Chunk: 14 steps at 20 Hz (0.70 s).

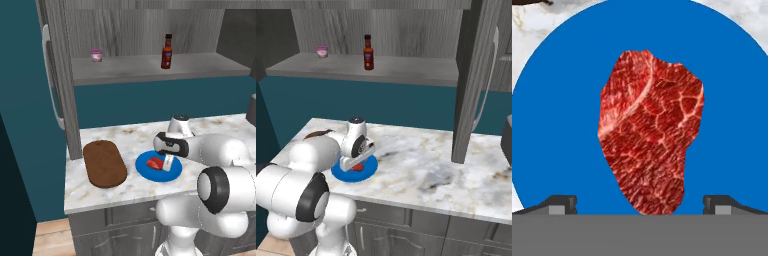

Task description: Pick the steak from the plate and place it on the cutting board. Then pick the condiment bottle from the cabinet and place it next to the cutting board.

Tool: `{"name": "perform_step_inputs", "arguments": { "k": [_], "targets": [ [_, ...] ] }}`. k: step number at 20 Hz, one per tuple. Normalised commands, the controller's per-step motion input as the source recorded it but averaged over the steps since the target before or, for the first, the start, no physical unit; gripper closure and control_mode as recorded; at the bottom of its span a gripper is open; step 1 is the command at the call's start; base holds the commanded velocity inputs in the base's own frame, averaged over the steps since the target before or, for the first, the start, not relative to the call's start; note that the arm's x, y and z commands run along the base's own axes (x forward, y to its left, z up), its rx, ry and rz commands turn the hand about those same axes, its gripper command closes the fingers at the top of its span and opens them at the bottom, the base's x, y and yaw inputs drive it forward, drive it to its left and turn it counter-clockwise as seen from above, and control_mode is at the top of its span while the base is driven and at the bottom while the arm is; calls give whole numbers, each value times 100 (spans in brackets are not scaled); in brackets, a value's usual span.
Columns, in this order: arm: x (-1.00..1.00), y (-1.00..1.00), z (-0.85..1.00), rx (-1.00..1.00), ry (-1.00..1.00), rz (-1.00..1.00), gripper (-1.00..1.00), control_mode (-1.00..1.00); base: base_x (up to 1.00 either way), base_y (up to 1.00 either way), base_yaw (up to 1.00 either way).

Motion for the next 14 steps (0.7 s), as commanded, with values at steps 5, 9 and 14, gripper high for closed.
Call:
{"name": "perform_step_inputs", "arguments": {
  "k": [5,9,14],
  "targets": [
    [13,0,-15,0,0,0,-100,-100,0,0,0],
    [11,0,-16,0,0,0,-100,-100,0,0,0],
    [10,0,-15,0,0,0,-100,-100,0,0,0]
  ]
}}
